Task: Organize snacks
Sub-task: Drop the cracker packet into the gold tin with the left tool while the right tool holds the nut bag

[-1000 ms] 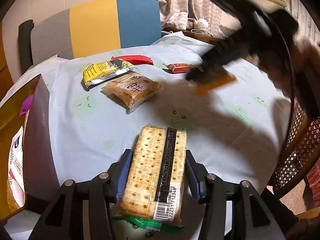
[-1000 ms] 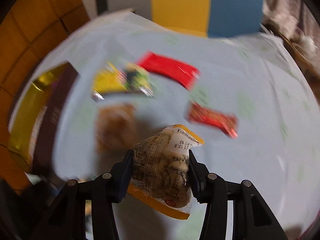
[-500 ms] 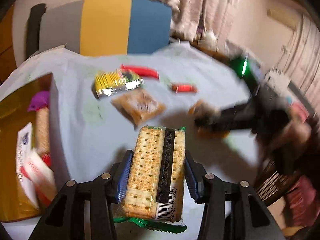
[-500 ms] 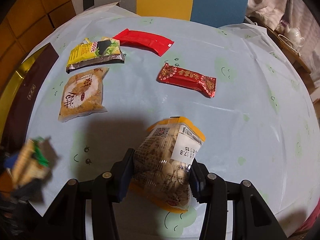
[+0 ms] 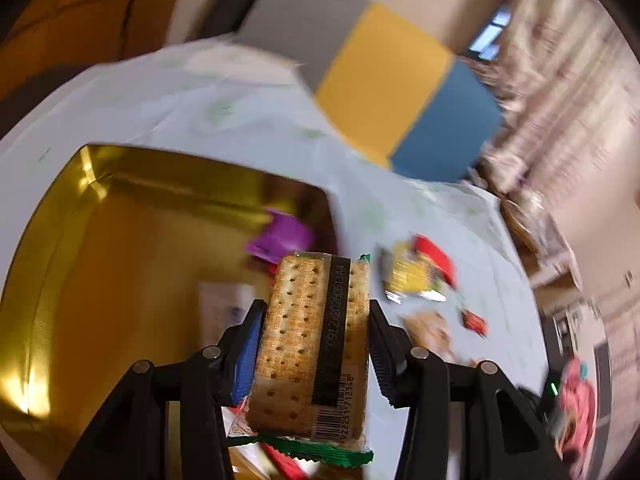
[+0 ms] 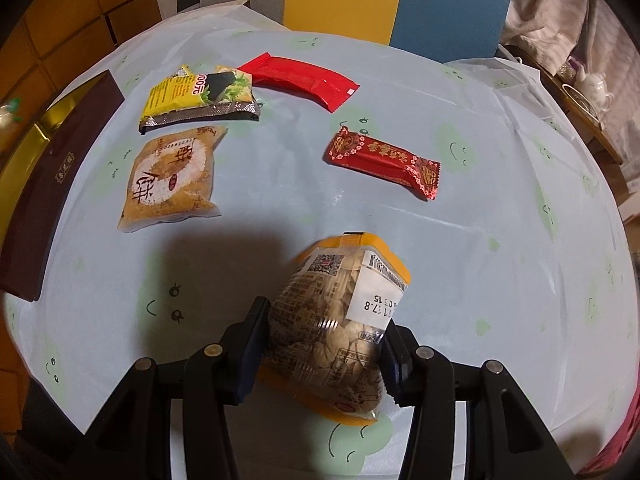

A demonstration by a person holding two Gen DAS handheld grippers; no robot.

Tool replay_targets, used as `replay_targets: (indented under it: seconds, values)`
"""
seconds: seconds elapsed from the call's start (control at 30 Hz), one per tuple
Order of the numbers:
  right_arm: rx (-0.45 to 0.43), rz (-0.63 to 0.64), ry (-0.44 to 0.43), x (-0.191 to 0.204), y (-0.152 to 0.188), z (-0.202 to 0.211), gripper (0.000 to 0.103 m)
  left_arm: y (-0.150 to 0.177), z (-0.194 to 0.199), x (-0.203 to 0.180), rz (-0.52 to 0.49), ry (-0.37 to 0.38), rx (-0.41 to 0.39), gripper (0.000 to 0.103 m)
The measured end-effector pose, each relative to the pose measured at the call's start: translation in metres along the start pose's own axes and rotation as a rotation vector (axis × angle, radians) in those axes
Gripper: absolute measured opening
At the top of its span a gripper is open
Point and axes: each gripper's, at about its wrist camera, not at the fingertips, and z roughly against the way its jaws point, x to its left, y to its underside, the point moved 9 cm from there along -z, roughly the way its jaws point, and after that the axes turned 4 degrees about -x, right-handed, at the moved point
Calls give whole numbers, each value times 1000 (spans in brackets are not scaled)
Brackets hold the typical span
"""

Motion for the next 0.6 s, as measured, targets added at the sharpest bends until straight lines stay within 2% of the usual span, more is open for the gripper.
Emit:
replay_targets:
  seconds: [0.1,0.23,0.3,0.33,0.43,0.5,0.6]
  values:
    - [2,1,0,2,2,0,52,-14,-24,24,71,-36,32,49]
    - [6,-5,-7,2,4,1,52,-22,-46,43,109,-71,46,49]
    - [8,-8,-11,2,3,-1,52,-26,-58,51,126,-95,55,52]
    - [9,-9,-12,2,3,-2,53,-28,-59,54,141,-109,58,57]
    - [12,-9,-12,2,3,-2,53,-30,-58,57,146,-103,57,70]
    - [13,-11,-13,2,3,-3,53,-27,-46,52,122,-103,35,70]
    - [14,-12,-13,3,3,-4,54,-18,-29,46,71,-141,5,69]
